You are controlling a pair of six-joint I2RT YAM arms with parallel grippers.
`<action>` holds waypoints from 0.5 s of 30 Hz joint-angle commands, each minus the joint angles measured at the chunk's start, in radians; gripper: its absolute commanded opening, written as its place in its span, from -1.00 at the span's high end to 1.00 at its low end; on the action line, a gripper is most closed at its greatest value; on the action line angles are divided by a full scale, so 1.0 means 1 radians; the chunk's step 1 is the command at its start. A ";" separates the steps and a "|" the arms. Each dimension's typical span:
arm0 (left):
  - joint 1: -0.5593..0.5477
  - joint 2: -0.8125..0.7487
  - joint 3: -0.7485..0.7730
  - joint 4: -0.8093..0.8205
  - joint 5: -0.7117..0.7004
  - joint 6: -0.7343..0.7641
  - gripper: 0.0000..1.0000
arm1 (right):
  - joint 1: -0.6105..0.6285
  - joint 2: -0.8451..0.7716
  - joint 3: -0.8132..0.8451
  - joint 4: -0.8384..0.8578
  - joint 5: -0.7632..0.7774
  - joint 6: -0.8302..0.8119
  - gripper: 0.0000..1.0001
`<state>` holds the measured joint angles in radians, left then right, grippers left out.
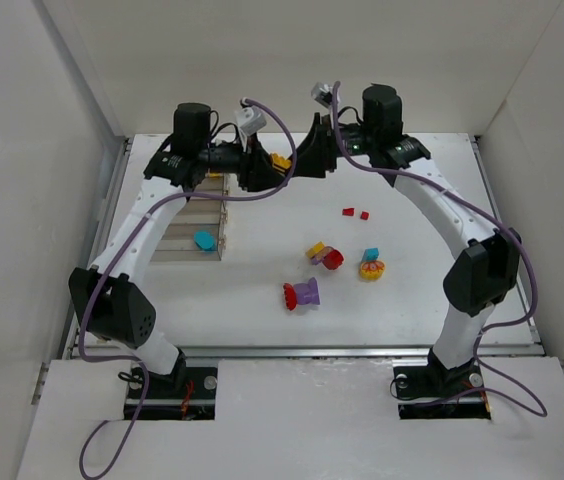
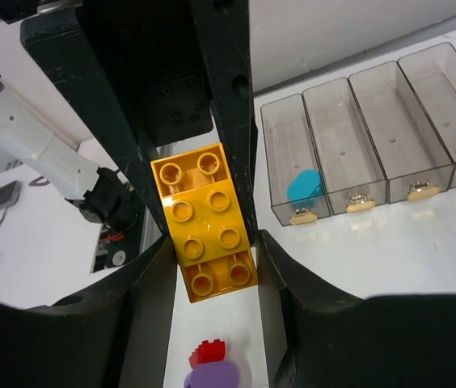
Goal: Sort the legos into containers by color
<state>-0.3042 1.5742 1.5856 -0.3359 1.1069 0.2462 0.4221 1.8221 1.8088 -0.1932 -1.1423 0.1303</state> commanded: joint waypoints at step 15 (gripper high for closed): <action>0.005 -0.075 -0.136 -0.081 -0.200 0.130 1.00 | -0.117 -0.099 -0.190 0.480 0.259 0.462 1.00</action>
<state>-0.3115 1.5524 1.4456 -0.4301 0.9333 0.3618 0.2863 1.7454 1.6257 0.1768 -0.9115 0.5323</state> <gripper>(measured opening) 0.333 0.440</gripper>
